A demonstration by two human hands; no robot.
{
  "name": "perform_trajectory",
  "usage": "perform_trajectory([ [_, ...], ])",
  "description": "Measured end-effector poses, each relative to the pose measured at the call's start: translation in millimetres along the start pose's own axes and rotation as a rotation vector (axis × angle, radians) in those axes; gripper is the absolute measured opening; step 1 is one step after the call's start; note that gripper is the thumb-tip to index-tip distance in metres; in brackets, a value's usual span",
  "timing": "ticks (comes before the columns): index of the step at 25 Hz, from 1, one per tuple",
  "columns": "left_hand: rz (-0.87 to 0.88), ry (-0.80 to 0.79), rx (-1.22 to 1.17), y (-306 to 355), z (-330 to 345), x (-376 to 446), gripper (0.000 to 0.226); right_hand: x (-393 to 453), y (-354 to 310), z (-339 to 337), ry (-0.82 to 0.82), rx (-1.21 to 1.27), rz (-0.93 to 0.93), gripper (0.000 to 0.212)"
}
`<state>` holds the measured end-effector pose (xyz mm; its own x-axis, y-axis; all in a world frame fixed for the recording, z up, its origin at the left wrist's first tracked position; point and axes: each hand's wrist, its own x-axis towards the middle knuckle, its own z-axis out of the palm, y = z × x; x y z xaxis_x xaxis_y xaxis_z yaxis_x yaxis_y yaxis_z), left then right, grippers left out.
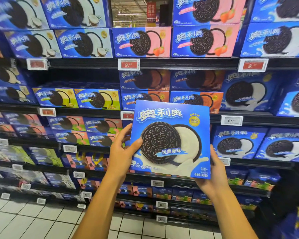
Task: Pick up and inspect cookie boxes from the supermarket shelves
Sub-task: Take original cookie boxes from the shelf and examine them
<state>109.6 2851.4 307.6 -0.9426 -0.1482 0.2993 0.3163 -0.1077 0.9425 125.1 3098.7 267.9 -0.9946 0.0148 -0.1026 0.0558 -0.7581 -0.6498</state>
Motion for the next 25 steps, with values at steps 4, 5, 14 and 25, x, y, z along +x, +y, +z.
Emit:
perform_trajectory([
  [4,-0.048,-0.056,-0.008,-5,-8,9,0.045,-5,-4,8,-0.058,-0.021,0.019,0.043],
  [5,-0.065,-0.072,0.013,-5,-8,14,0.044,-5,-6,11,-0.076,-0.034,0.014,0.043],
  [14,-0.150,-0.436,0.096,36,43,-5,0.054,-10,11,74,-0.156,-0.676,-0.402,0.024],
  [25,-0.367,-0.153,-0.451,-4,5,11,0.050,-9,25,59,-0.206,-0.951,-0.377,0.039],
])
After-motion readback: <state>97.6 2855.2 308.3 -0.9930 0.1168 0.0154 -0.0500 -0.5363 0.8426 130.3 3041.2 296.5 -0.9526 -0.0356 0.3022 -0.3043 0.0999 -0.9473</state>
